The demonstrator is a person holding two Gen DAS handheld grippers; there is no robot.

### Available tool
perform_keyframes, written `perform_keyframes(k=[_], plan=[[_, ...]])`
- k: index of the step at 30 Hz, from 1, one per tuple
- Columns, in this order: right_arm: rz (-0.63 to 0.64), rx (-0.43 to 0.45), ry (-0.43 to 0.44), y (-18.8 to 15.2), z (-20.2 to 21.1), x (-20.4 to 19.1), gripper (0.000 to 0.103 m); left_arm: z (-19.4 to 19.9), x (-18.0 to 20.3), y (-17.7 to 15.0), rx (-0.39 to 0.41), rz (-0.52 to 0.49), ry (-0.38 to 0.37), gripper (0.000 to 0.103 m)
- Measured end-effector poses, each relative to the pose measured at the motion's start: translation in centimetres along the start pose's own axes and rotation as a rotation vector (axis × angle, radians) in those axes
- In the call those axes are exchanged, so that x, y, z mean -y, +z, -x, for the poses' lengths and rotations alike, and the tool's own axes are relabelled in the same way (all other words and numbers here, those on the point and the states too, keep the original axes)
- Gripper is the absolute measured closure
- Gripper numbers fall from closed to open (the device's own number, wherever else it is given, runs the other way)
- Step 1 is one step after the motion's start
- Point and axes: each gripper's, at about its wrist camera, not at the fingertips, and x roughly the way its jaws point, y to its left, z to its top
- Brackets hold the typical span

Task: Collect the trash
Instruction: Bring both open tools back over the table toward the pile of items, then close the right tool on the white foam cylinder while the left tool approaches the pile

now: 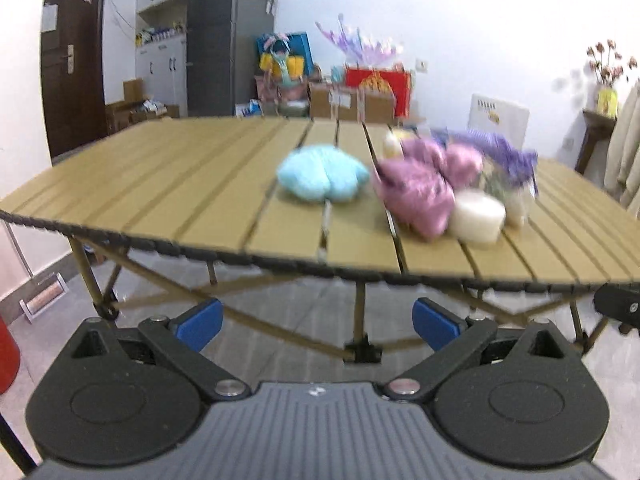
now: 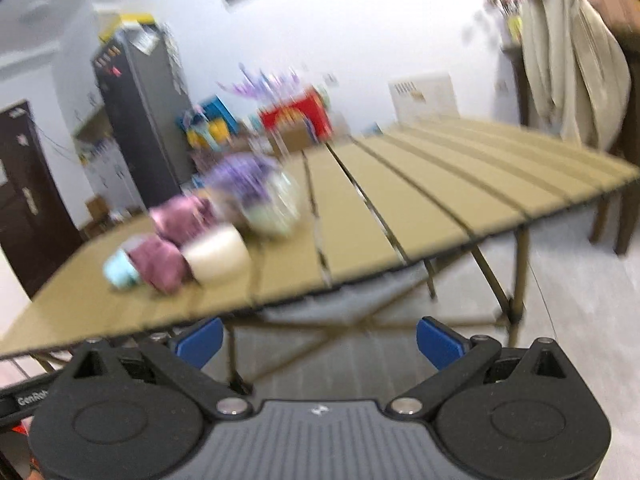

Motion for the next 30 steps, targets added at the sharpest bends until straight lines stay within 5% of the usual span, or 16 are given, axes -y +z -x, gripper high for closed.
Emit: perform_keyframes(k=[10, 14, 21, 30], plan=[[0.090, 0.181, 0.081, 2.9, -0.6, -4.0, 0.000, -1.1, -2.4, 3.5, 0.068, 0.055, 0.028, 0.000], [0.175, 0.182, 0.018, 3.5, -2.3, -6.1, 0.000, -1.7, -2.7, 4.6, 0.080, 0.061, 0.028, 0.000], [0.248, 0.120, 0.034, 3.1, -6.4, -8.4, 0.000, -2.8, -3.2, 5.8, 0.108, 0.046, 0.015, 0.000], [0.389, 0.111, -0.037, 1.8, -11.2, -10.9, 0.002, -4.9, -4.4, 6.8, 0.061, 0.057, -0.002, 0.000]])
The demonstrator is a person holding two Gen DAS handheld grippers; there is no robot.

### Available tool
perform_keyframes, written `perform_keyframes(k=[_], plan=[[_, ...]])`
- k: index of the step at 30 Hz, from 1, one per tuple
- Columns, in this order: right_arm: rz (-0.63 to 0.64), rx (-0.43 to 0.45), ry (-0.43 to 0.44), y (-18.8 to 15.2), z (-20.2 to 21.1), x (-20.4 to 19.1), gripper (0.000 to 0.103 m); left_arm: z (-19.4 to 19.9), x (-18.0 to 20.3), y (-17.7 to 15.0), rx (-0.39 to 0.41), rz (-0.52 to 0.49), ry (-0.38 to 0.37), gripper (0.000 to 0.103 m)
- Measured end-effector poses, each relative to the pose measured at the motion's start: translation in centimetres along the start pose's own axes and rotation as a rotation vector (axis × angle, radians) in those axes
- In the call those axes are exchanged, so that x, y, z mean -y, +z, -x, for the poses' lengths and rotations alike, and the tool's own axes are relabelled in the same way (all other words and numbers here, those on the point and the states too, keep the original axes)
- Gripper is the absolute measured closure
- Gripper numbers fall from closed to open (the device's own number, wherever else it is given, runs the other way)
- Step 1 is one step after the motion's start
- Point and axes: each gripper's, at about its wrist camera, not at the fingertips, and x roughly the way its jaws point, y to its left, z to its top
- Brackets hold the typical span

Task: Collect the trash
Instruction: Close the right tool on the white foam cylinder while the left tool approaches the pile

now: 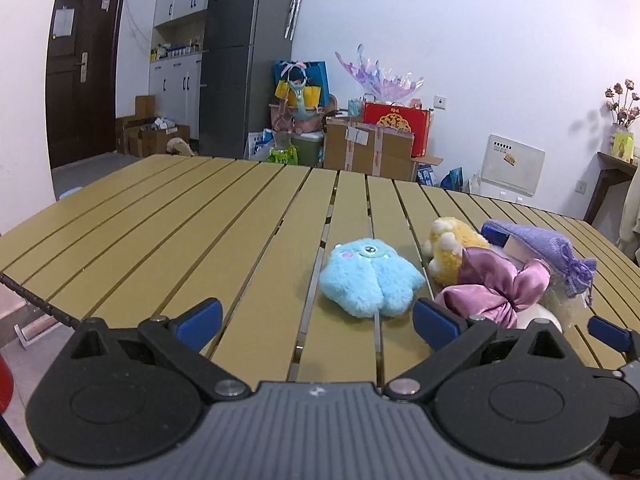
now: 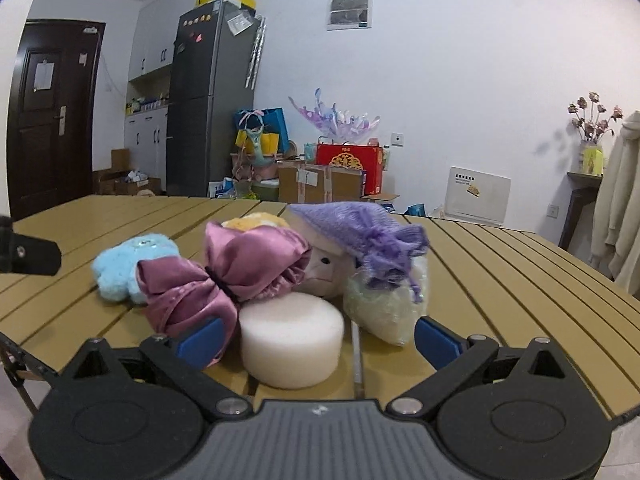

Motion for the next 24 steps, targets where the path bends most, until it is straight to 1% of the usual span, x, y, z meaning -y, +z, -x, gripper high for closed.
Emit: perform_keyframes(k=[2, 4, 6, 8, 9, 10, 15, 18, 20, 21, 24], plan=[[-0.009, -0.014, 0.014, 0.0, -0.8, -0.2, 0.004, -0.1, -0.2, 0.0, -0.013, 0.007, -0.007, 0.000], [-0.027, -0.029, 0.029, -0.1, -1.4, -0.2, 0.011, -0.2, -0.1, -0.1, -0.022, 0.006, -0.015, 0.000], [-0.048, -0.043, 0.050, -0.2, -1.9, -0.2, 0.016, -0.2, 0.0, -0.3, -0.027, 0.002, -0.020, 0.000], [-0.059, -0.047, 0.062, -0.3, -2.0, -0.1, 0.024, -0.2, 0.2, -0.3, -0.027, -0.001, -0.027, 0.000], [-0.063, -0.051, 0.061, -0.4, -2.1, 0.0, 0.033, -0.1, 0.3, -0.4, -0.028, -0.002, -0.028, 0.000], [-0.070, -0.044, 0.066, -0.4, -2.2, 0.0, 0.039, 0.0, 0.4, -0.5, -0.028, -0.002, -0.030, 0.000], [-0.087, -0.032, 0.066, -0.7, -2.2, 0.4, 0.039, 0.1, 0.6, -0.6, -0.034, -0.006, -0.039, 0.000], [-0.105, -0.019, 0.084, -1.2, -2.1, 0.9, 0.040, 0.2, 0.6, -0.7, -0.038, -0.005, -0.042, 0.000], [-0.107, -0.011, 0.082, -1.4, -1.9, 1.1, 0.042, 0.1, 0.8, -0.7, -0.037, -0.005, -0.044, 0.000], [-0.108, -0.012, 0.077, -1.4, -1.9, 1.1, 0.046, 0.2, 0.9, -0.7, -0.036, -0.007, -0.045, 0.000], [-0.137, -0.013, 0.080, -1.3, -1.6, 1.9, 0.049, 0.1, 1.1, -0.7, -0.032, -0.017, -0.048, 0.000]])
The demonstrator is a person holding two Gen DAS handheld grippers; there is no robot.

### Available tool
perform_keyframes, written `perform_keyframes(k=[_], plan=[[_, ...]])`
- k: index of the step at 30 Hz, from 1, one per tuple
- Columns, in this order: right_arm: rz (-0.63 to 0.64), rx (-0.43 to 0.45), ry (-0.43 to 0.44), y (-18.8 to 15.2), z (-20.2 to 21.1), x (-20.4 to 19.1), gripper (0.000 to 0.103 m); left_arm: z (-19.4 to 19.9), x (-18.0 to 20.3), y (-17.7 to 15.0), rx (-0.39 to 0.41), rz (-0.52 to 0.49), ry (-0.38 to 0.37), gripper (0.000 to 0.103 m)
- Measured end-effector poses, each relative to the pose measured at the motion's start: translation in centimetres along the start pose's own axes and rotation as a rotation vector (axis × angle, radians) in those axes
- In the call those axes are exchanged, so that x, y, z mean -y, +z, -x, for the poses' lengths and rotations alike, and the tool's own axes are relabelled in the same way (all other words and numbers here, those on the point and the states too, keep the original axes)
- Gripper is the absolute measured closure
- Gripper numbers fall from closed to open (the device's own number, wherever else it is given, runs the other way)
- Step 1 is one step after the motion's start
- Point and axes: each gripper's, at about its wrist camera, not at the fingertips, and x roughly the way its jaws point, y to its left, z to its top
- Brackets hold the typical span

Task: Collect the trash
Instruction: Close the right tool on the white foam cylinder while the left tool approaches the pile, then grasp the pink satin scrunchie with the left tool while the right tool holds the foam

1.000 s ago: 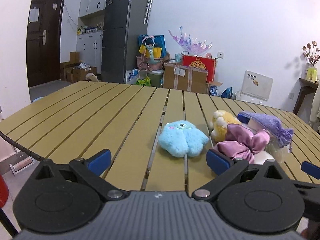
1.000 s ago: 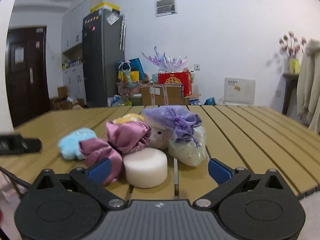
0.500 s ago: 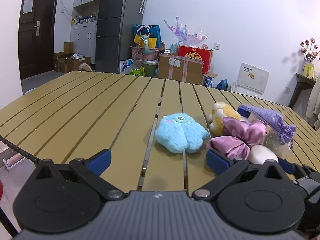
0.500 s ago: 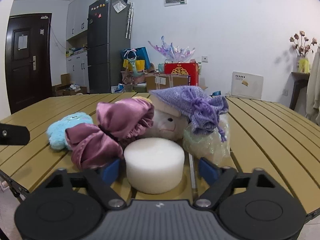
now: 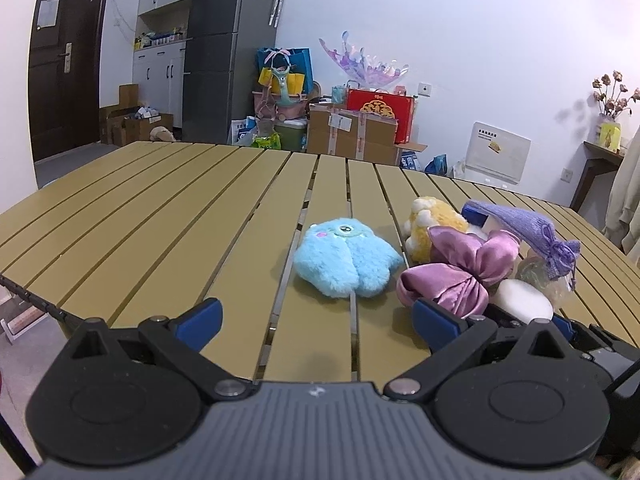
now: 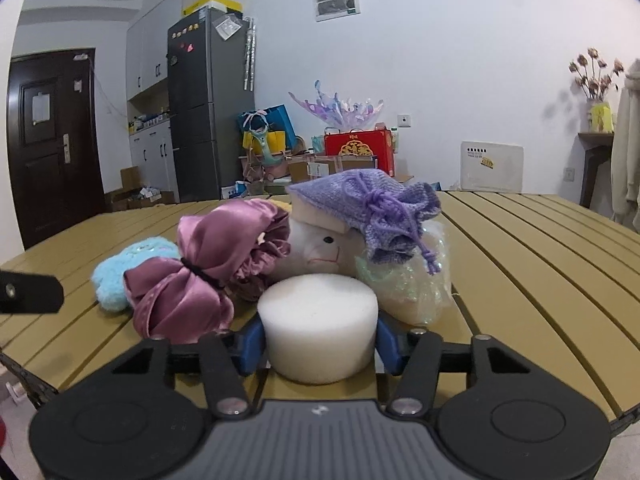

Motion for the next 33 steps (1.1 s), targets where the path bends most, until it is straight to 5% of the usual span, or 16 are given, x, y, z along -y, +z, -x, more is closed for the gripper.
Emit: perform_keyframes(k=[22, 33], plan=[[-0.032, 0.071, -0.039, 1.6, 5.2, 5.8, 0.049, -1.9, 5.6, 0.7, 0.005, -0.065, -0.090, 0.000], [-0.076, 0.041, -0.073, 1.4, 4.5, 8.5, 0.049, -4.5, 9.2, 0.7, 0.014, -0.154, -0.049, 0.000]])
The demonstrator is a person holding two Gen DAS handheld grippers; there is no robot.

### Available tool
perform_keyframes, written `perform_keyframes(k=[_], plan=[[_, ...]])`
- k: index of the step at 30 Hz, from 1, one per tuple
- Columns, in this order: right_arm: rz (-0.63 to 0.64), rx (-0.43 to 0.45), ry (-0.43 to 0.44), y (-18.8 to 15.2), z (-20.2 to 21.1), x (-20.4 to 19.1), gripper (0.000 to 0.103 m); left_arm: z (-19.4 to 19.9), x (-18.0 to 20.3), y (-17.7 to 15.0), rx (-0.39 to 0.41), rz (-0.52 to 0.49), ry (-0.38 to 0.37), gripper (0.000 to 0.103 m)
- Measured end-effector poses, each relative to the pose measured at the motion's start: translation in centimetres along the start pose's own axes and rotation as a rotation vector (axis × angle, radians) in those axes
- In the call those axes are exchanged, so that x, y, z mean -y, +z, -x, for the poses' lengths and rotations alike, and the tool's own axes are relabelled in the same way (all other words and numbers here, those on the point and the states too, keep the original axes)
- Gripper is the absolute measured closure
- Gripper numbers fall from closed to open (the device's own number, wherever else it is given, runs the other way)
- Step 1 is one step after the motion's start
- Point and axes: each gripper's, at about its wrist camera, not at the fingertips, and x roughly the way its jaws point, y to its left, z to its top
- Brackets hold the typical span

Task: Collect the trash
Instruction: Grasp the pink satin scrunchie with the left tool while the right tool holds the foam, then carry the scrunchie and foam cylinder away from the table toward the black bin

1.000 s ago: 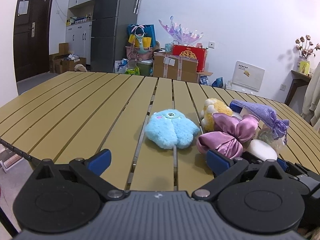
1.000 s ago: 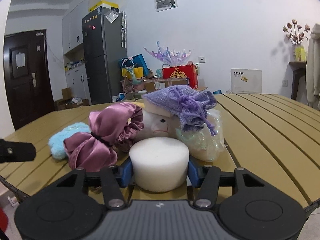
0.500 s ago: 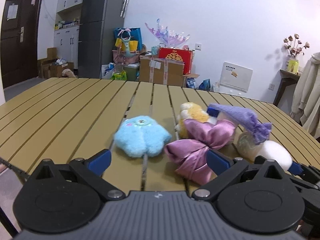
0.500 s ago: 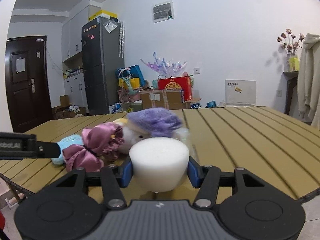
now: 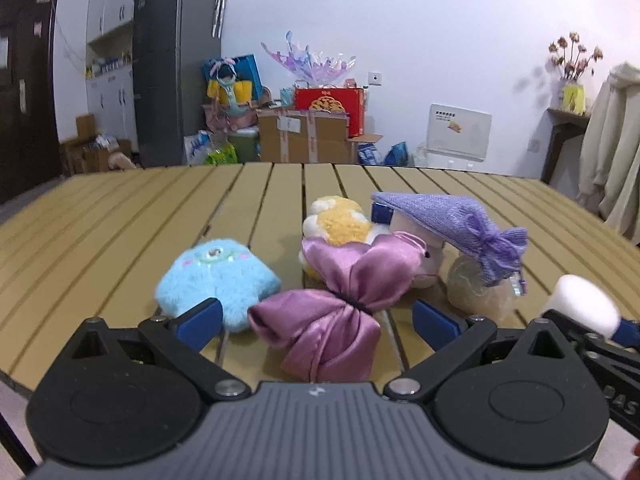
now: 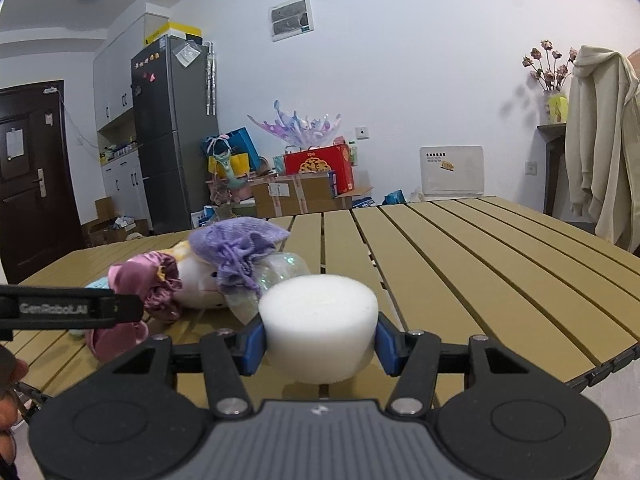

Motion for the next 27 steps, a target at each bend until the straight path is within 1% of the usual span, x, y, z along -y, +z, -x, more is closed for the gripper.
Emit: perform_keyframes(k=[2, 3, 6, 8, 10, 11, 12, 13, 14, 16, 17, 21, 27], plan=[[0.000, -0.001, -0.003, 0.0, -0.2, 0.1, 0.049, -0.6, 0.5, -0.1, 0.008, -0.026, 0.040, 0.001], [0.001, -0.001, -0.006, 0.0, -0.2, 0.0, 0.049, -0.9, 0.7, -0.1, 0.009, -0.031, 0.045, 0.002], [0.002, -0.002, -0.009, -0.1, -0.4, -0.1, 0.049, -1.6, 1.1, -0.2, -0.001, -0.046, 0.041, 0.007], [0.004, -0.005, -0.009, -0.2, -0.6, -0.1, 0.049, -2.1, 1.5, -0.3, -0.001, -0.070, 0.043, 0.007], [0.005, -0.008, -0.012, -0.3, -0.8, -0.1, 0.049, -2.6, 1.9, -0.5, 0.002, -0.092, 0.051, 0.010], [0.004, -0.010, -0.014, -0.3, -0.9, -0.1, 0.049, -2.7, 1.9, -0.7, 0.004, -0.097, 0.055, 0.015], [0.003, -0.011, -0.015, -0.3, -1.0, 0.0, 0.049, -3.0, 1.9, -0.8, 0.006, -0.098, 0.063, 0.023], [0.001, -0.013, -0.016, -0.4, -1.0, 0.0, 0.049, -3.3, 1.8, -0.8, 0.001, -0.096, 0.071, 0.028], [0.000, -0.014, -0.015, -0.4, -1.1, 0.0, 0.049, -3.6, 1.7, -0.9, -0.009, -0.094, 0.070, 0.040], [0.002, -0.017, -0.011, -0.4, -1.2, -0.1, 0.049, -3.8, 1.3, -1.0, -0.010, -0.081, 0.046, 0.047], [0.004, -0.017, -0.008, -0.4, -1.2, -0.2, 0.049, -3.7, 1.3, -1.0, -0.003, -0.086, 0.038, 0.054], [0.009, -0.009, -0.006, -0.3, -0.9, -0.3, 0.049, -3.2, 1.7, -1.4, 0.013, -0.102, 0.037, 0.057], [0.011, 0.007, -0.001, 0.0, -0.3, -0.2, 0.049, -2.1, 2.0, -1.7, 0.031, -0.115, 0.025, 0.057]])
